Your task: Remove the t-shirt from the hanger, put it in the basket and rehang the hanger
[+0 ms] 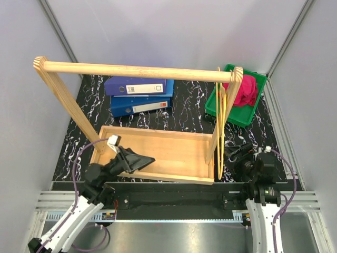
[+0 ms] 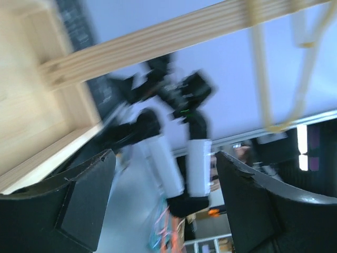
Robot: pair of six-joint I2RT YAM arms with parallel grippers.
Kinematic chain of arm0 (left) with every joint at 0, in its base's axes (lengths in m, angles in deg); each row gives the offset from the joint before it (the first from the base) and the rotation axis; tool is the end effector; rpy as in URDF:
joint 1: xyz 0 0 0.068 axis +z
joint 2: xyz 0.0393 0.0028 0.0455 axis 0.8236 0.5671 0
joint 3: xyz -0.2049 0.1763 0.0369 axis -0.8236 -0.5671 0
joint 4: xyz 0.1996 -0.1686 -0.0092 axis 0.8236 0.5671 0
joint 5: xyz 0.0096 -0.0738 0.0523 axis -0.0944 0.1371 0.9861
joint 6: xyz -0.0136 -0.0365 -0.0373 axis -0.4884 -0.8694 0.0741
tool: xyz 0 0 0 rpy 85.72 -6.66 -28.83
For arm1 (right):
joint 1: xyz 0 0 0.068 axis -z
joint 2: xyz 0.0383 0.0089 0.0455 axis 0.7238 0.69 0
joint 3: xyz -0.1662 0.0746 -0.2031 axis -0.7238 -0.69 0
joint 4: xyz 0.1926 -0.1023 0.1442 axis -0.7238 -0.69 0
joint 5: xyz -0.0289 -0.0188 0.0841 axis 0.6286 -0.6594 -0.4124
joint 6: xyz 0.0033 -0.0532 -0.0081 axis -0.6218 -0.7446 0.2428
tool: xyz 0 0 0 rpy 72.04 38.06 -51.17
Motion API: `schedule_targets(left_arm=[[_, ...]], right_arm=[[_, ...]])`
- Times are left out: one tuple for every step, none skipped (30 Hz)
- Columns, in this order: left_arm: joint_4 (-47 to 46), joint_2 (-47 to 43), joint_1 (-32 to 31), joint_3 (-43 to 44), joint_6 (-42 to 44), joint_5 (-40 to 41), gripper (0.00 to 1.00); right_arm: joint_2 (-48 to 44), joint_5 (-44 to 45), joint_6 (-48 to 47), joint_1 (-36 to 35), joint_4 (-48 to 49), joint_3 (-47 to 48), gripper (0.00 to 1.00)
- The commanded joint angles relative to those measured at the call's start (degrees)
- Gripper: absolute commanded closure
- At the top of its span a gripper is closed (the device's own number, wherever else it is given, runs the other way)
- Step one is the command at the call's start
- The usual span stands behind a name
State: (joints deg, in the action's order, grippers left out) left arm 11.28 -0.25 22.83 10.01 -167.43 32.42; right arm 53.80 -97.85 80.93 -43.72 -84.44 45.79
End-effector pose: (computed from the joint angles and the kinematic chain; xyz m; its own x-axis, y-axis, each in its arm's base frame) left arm 0.0839 -0.0756 0.2007 -0.8535 -0.4525 -0.2585 0.2881 0.0035 -0.9576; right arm 0.0773 0.0104 0.1955 -0.4635 0.8654 -0.1903 0.2905 0.3513 0.8901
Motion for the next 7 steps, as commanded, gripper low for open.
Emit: schedule_targets(left_arm=[[-17.13, -9.62, -0.16, -12.21, -10.20, 5.46, 0.18], [-17.75, -11.20, -0.16, -12.22, -10.90, 5.82, 0.17], [-18.45, -11.65, -0.16, -12.39, -11.26, 6.08, 0.15], [-19.33, -11.75, -0.16, -12.39, -11.87, 6.61, 0.13], [-22.12, -11.57, -0.25, -12.57, -13.97, 7.31, 0.10], [-24.15, -11.22, -0.16, -12.74, -15.90, 8.45, 0.08], [-26.60, -11.13, -0.16, -12.74, -18.18, 12.11, 0.07]], right_arm=[[1.60, -0.33, -0.79, -0.19, -1.58, -3.15, 0.00], [0.89, -0.51, -1.06, -0.19, -1.93, -4.55, 0.00], [-0.07, -0.59, -0.46, -0.19, -2.28, -5.26, 0.00], [-2.60, -1.20, 0.51, -0.28, -2.37, -6.13, 0.00], [-2.98, -2.95, 2.78, -0.20, -2.11, -7.10, 0.00], [-2.28, -3.84, 3.59, -0.19, -1.76, -6.85, 0.00], [-1.58, -4.72, 4.81, -0.19, -1.85, -5.89, 0.00]])
